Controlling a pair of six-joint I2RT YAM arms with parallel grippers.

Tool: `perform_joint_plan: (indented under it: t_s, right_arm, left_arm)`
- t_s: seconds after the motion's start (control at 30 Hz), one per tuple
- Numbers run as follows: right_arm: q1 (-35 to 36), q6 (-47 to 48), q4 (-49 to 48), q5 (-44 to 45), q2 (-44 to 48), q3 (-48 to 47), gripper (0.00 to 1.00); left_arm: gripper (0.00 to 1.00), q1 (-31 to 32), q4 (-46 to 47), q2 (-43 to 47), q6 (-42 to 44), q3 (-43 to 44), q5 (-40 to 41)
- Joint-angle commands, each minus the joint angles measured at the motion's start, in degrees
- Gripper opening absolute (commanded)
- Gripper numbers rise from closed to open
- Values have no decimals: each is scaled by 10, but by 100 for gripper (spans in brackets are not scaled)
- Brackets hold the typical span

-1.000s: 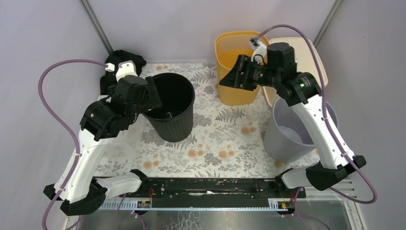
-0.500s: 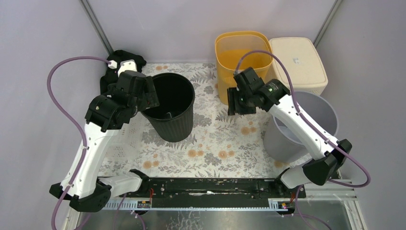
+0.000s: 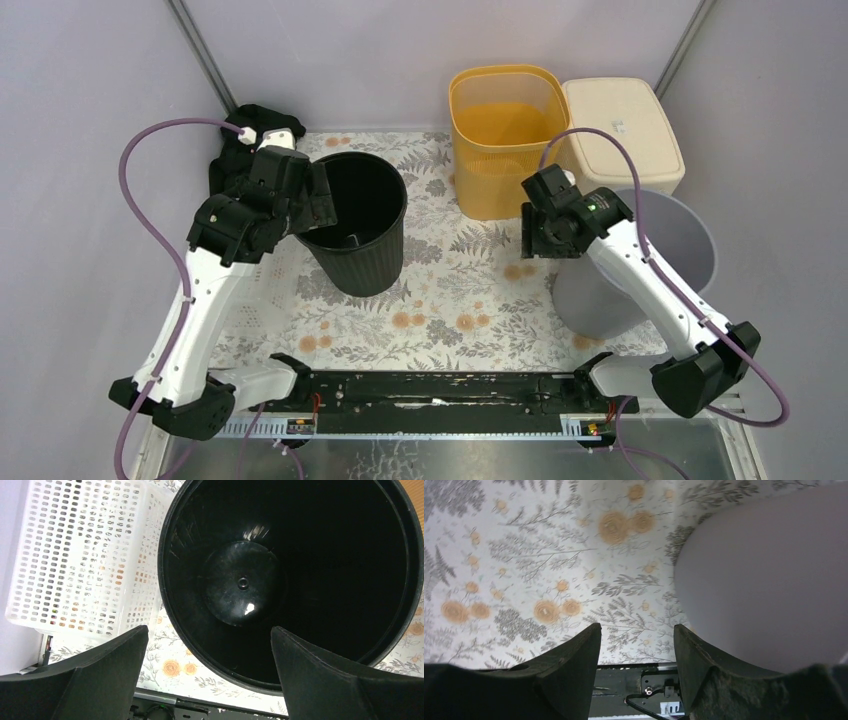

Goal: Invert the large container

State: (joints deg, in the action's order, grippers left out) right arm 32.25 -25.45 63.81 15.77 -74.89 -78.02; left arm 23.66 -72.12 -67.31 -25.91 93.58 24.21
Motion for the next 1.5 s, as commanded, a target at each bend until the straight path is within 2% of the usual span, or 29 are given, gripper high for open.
perform_joint_plan:
  t_s: [0.0, 0.13, 0.43, 0.7, 0.8, 1.03, 1.33, 1.47]
  right_arm:
    - [-38, 19, 5, 40, 31, 9, 62]
    - [-43, 25, 0, 30, 35, 8, 62]
    - [-43, 36, -47, -57, 54, -27, 60]
    - [-44, 41, -56, -94, 53, -71, 58]
    - [-44, 39, -59, -101, 53, -79, 57]
    - [-43, 27, -70, -121, 48, -80, 56]
    - [-44, 31, -74, -127, 34, -91, 55]
    - [-43, 31, -76, -132, 32, -93, 55]
  left_arm:
    - [100, -12, 39, -3, 15, -14, -19]
    - [100, -22, 46, -4, 15, -27, -19]
    - [100, -48, 75, -12, 12, -84, -3]
    - [99, -55, 101, -24, 10, -117, -29]
    - [91, -55, 105, -21, 11, -119, -60]
    - [61, -55, 110, -19, 14, -127, -128]
    - [44, -52, 105, -22, 16, -125, -191]
    - [33, -37, 98, -20, 12, -124, -208]
